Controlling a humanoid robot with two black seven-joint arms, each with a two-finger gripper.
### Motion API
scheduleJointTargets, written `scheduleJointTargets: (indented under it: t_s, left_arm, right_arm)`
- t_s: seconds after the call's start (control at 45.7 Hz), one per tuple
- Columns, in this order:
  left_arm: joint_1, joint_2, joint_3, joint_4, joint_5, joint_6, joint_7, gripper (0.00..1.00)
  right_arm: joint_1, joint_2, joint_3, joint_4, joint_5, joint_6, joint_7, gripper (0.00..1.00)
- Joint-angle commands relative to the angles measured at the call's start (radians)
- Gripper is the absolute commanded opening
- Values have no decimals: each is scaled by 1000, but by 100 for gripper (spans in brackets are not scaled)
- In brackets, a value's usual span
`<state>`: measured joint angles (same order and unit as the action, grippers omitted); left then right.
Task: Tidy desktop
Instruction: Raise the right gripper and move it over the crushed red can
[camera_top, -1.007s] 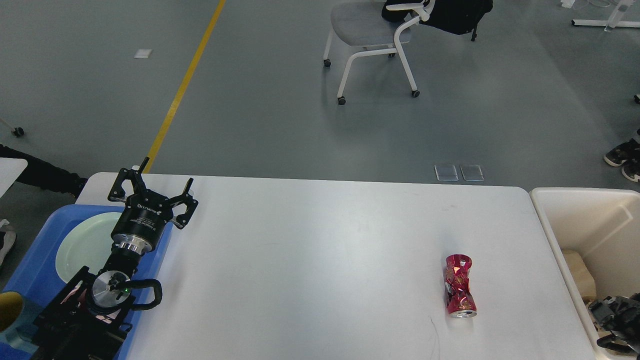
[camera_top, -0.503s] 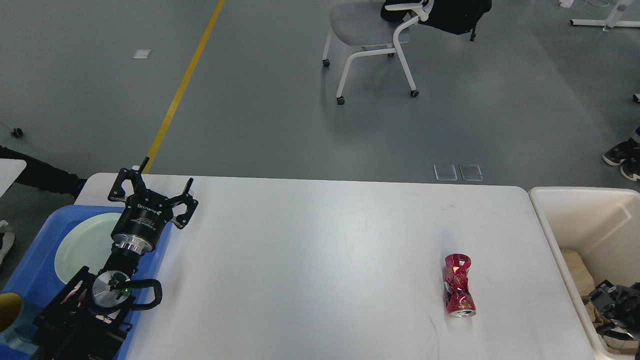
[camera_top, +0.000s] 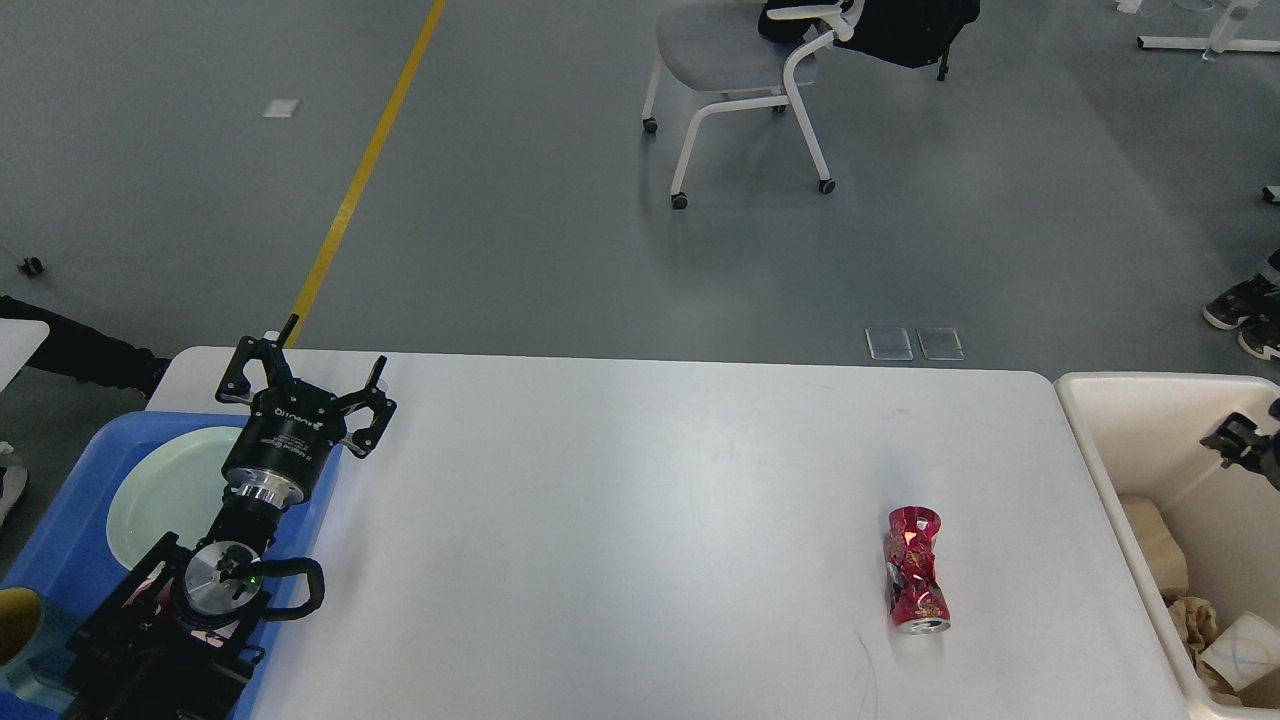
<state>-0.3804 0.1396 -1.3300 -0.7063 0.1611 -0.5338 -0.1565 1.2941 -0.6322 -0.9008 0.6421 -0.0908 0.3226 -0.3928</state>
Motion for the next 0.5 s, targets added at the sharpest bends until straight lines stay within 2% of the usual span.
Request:
scheduleJointTargets:
  t_s: [0.0,0.153,0.263,0.285,0.482]
  left_arm:
    - [0,0,0,-1,0,0,0,96]
    - [0,0,0,-1,0,0,0,96]
    - [0,0,0,-1,0,0,0,96]
    - [0,0,0,1,0,0,0,96]
    - [0,0,0,-1,0,0,0,96]
  right_arm:
    - [284,11,-102,177,-26,180,-1,100]
    - [585,121,-156,284,-21,473,-1,100]
    - [763,181,-167,387,-20,619,-1,100]
    - [850,184,-167,471,-17,637,-3,100]
    - [1162,132,-196,813,17,637,-3,100]
